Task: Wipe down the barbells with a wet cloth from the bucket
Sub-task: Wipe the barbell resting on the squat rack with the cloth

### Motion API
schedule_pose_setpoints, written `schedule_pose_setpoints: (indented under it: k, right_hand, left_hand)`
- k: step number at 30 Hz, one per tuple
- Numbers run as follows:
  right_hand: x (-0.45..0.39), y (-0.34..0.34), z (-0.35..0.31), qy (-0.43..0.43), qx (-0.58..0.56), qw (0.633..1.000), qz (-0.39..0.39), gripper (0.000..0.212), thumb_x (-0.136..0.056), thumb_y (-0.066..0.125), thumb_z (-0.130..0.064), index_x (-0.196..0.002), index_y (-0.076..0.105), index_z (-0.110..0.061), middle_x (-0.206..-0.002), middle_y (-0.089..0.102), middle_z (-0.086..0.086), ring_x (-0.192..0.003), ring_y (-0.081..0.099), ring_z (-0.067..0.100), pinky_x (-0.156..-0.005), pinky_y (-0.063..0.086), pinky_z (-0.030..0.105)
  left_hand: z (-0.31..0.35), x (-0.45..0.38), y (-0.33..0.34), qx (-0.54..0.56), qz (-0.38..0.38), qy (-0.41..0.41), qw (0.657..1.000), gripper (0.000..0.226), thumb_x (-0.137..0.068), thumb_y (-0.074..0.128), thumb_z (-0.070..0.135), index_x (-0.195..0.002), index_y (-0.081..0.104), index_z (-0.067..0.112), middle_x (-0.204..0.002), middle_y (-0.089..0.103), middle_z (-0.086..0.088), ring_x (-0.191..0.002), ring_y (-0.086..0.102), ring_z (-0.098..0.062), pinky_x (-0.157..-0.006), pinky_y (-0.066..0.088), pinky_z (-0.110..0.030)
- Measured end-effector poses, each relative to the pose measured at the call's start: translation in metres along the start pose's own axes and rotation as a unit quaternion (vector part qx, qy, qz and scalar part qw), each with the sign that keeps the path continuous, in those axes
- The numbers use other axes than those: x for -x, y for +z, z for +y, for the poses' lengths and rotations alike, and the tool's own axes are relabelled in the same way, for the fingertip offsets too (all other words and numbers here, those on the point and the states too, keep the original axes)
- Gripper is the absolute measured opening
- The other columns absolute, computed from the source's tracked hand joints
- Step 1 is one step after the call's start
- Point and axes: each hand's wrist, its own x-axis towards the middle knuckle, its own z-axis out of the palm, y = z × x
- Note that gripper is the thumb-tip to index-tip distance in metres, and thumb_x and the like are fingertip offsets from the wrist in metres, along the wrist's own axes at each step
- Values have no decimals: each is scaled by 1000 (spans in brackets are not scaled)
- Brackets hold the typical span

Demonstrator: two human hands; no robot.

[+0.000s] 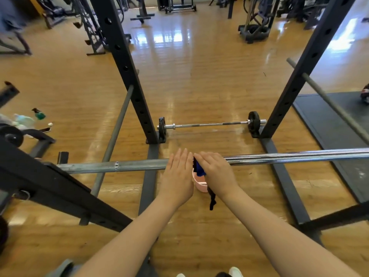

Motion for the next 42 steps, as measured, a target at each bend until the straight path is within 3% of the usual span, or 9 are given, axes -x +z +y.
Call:
schedule_pose_setpoints:
  k: [6,11,16,21,24,28,33,36,42]
  right_hand:
    - [47,-59,89,50,48,997,32,49,-55,69,13,-103,68,1,-98,69,13,-89,65,30,-87,50,40]
    - [95,-113,182,122,130,984,13,53,-50,71,19,-99,69,-1,-95,69,12,-89,67,29,-108,23,48]
    - [124,-162,248,148,171,974,21,27,-74,48,-3,-94,66,-4,-91,69,12,-84,67,31,-107,20,47]
    - [148,-187,293,207,190,959,-29,40,-61,68,15,-98,66,-2,-95,68,15,-90,65,34,-109,15,56]
    - [148,-183,292,217,169,961,-12,35,-65,64,14,-97,65,-1,-95,67,15,-94,63,34,-111,16,53]
    - [145,-171,271,215,131,968,24,34,-69,64,13,-101,63,5,-101,65,20,-100,59,38,-103,36,53]
    - [128,-144,231,177,107,978,22,48,-63,67,21,-108,64,8,-108,65,24,-104,61,40,-97,41,53]
    - [115,-127,207,153,96,982,55,37,-73,51,12,-106,67,7,-106,67,22,-100,64,39,-91,47,51]
    - [87,-105,156,90,53,993,48,47,-76,33,-5,-103,69,4,-104,69,18,-96,67,33,-83,52,49]
  left_hand:
    - [40,-13,4,-6,-4,-57,998,69,-94,37,16,-150,1,4,-159,0,-13,-146,-7,-27,-113,-14,-36]
    - [94,-37,10,8,1,-98,995,72,-90,42,14,-151,5,5,-159,2,-13,-146,-6,-27,-108,-19,-36]
    - [139,-56,15,5,-3,-120,993,77,-89,49,18,-151,4,6,-159,2,-11,-146,-6,-27,-109,-18,-37]
    - [165,-64,20,-1,4,-130,991,80,-87,56,20,-150,10,3,-158,10,-14,-146,0,-29,-110,-16,-38]
    - [165,-65,25,-10,18,-135,991,75,-82,62,13,-146,25,0,-153,25,-17,-145,15,-31,-113,-8,-40]
    - [167,-66,28,-22,5,-134,991,74,-69,74,9,-135,44,-5,-139,47,-21,-135,38,-36,-112,7,-44]
    - [166,-64,24,-40,17,-120,992,68,-93,47,19,-149,13,3,-157,15,-13,-146,5,-27,-109,-17,-38]
    - [158,-62,21,-47,3,-90,995,68,-93,41,16,-150,6,6,-158,8,-10,-147,0,-25,-110,-17,-36]
    - [113,-33,25,-50,25,-17,998,83,-57,75,10,-134,46,0,-140,48,-16,-131,44,-30,-114,19,-42]
